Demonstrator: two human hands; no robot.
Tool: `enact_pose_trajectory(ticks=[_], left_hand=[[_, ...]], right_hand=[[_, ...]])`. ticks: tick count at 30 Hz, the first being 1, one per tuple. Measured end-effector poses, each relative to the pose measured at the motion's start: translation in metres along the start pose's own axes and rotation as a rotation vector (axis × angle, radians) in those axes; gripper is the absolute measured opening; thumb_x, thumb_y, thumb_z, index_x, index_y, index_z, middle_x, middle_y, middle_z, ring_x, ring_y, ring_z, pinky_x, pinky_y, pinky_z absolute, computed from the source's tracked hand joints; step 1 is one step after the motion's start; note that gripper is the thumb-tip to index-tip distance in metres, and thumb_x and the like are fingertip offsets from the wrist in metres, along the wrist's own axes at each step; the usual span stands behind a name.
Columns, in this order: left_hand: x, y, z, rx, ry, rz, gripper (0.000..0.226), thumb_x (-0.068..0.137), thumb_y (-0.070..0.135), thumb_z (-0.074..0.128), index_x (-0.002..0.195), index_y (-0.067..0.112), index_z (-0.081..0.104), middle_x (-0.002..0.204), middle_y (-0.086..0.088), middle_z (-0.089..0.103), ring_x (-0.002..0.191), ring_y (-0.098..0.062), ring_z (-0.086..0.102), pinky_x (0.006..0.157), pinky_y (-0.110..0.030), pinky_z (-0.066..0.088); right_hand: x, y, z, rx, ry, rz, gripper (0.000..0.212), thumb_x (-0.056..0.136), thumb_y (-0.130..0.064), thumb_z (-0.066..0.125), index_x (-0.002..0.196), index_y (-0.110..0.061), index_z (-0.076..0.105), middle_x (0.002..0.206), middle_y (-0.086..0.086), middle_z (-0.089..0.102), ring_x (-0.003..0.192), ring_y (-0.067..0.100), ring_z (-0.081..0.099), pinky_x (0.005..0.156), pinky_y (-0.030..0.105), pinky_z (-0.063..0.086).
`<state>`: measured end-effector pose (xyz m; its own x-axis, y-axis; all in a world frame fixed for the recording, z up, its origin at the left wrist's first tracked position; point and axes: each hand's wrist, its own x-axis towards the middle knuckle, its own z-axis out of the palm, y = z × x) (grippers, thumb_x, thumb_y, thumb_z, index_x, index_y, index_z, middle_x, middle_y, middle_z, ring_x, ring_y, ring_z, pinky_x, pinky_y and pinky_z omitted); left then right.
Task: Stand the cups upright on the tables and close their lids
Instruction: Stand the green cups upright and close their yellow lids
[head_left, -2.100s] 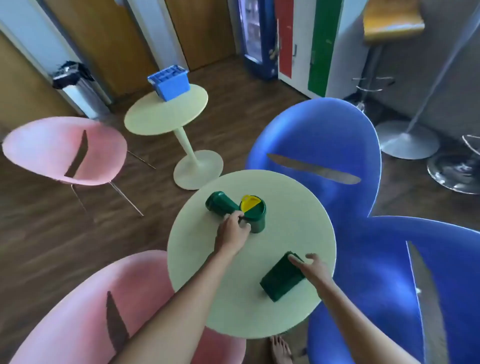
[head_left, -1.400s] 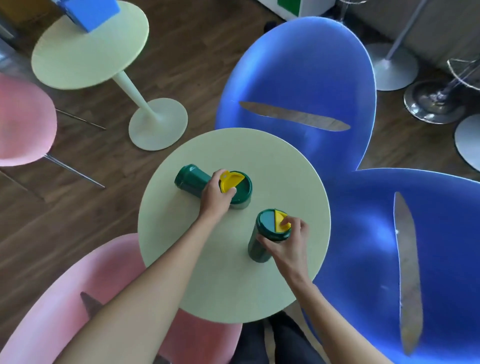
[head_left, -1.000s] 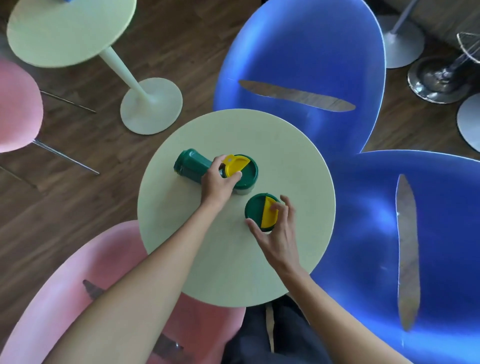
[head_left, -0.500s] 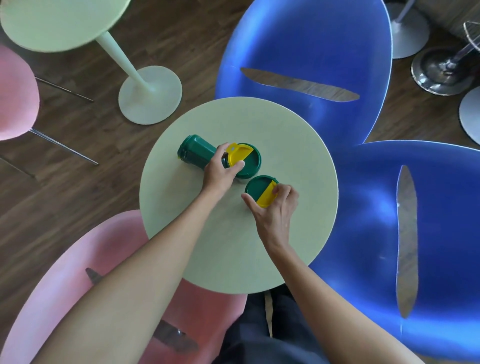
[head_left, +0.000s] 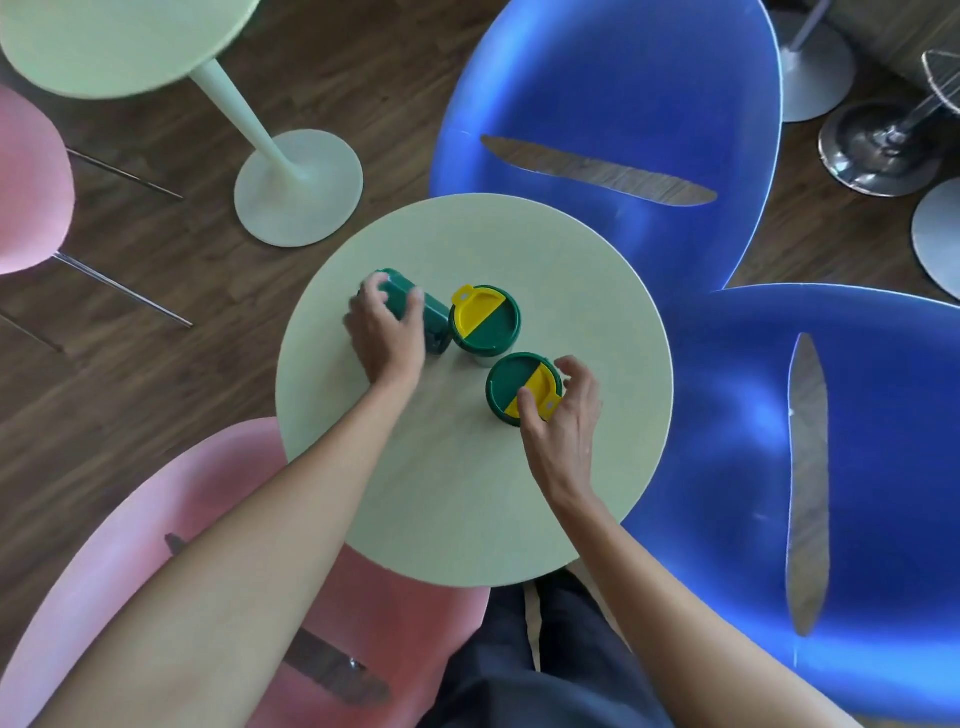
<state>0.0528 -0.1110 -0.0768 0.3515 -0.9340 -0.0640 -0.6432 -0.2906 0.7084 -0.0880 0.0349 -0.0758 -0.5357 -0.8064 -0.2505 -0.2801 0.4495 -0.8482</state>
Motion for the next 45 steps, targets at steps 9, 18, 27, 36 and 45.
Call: enact_pose_trajectory(ticks=[9,18,27,36,45], left_hand=[[0.060,-0.022,0.003,-0.309,-0.250,-0.641,0.094,0.066,0.058,0.076,0.144,0.035,0.030,0.146,-0.012,0.035,0.123,-0.035,0.047,0.097,-0.057,0.047],[0.035,-0.027,0.012,-0.465,-0.031,-0.493,0.058,0.068,0.027,0.082,0.108,0.024,0.039,0.118,-0.009,0.060,0.094,-0.024,0.060,0.081,-0.029,0.051],[-0.055,-0.041,-0.012,-0.186,-0.028,0.070,0.066,0.060,0.006,0.084,0.111,0.004,0.042,0.116,-0.011,0.044,0.115,-0.026,0.042,0.086,-0.009,0.030],[-0.083,-0.055,-0.031,-0.209,-0.155,0.113,0.068,0.077,0.034,0.079,0.126,0.007,0.041,0.125,-0.006,0.045,0.115,-0.015,0.043,0.095,-0.008,0.033],[-0.054,-0.045,-0.042,-0.186,-0.225,-0.040,0.049,0.075,0.025,0.080,0.120,0.017,0.063,0.107,0.007,0.064,0.104,-0.015,0.059,0.090,-0.027,0.049]], right_hand=[[0.021,0.011,-0.008,0.071,-0.177,0.110,0.050,0.079,-0.038,0.063,0.125,-0.028,0.049,0.123,-0.002,0.052,0.120,0.023,0.049,0.097,0.049,0.049],[0.023,0.012,-0.006,0.142,-0.184,0.144,0.046,0.079,-0.032,0.067,0.122,-0.030,0.051,0.123,0.001,0.054,0.117,0.020,0.052,0.095,0.049,0.052],[0.023,0.008,-0.012,0.150,-0.204,0.134,0.048,0.079,-0.029,0.069,0.123,-0.024,0.052,0.123,0.005,0.054,0.113,0.019,0.054,0.095,0.047,0.052],[0.021,0.004,-0.015,0.152,-0.232,0.144,0.050,0.075,-0.037,0.069,0.121,-0.027,0.052,0.124,0.005,0.056,0.114,0.020,0.055,0.095,0.045,0.053],[0.016,0.004,-0.019,0.254,-0.248,0.230,0.042,0.084,-0.027,0.072,0.123,-0.027,0.053,0.118,0.004,0.060,0.096,0.022,0.067,0.065,0.024,0.047]])
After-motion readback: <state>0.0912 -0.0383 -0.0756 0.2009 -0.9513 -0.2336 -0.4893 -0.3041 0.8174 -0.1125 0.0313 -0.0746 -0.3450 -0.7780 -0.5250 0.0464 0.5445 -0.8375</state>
